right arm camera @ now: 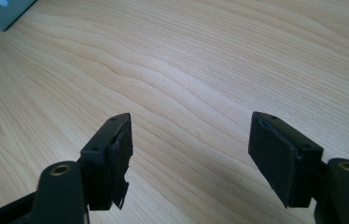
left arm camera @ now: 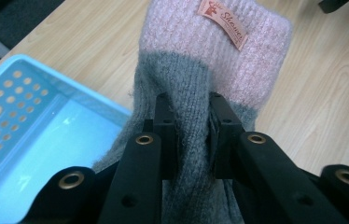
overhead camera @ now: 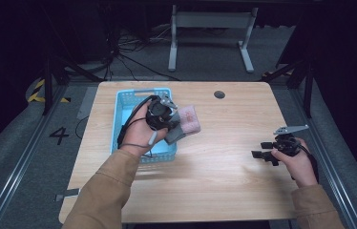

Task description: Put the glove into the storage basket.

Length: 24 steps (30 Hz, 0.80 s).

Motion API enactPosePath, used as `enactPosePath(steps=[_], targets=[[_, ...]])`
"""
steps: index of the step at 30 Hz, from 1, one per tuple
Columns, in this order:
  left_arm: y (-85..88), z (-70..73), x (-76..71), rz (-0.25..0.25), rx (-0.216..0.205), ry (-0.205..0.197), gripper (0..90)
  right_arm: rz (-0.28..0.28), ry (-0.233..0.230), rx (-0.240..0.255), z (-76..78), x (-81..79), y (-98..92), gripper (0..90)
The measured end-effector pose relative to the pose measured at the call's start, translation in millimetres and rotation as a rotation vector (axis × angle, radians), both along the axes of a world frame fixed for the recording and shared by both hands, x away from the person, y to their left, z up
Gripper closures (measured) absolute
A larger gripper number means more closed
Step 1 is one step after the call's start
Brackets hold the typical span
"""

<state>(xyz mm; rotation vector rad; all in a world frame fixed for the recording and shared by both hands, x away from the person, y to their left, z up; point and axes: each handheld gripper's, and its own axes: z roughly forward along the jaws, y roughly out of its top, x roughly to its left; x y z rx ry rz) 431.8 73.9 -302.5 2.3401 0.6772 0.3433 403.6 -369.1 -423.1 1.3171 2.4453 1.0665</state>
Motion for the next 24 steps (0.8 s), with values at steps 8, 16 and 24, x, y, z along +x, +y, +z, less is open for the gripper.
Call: enactPosePath(steps=[8, 16, 24], targets=[[27.0, -3.5, 10.4, 0.04, -0.004, -0.001, 77.0, -0.021, -0.011, -0.009, -0.9, -8.0, -5.7, 31.2], [46.0, -9.5, 23.7, 0.059, -0.013, 0.001, 76.9, -0.043, -0.027, -0.019, -0.6, -18.8, -12.8, 31.6], [59.7, -16.5, 38.0, 0.067, 0.003, 0.002, 76.8, -0.052, -0.025, -0.022, -2.6, -24.9, -16.1, 31.8]])
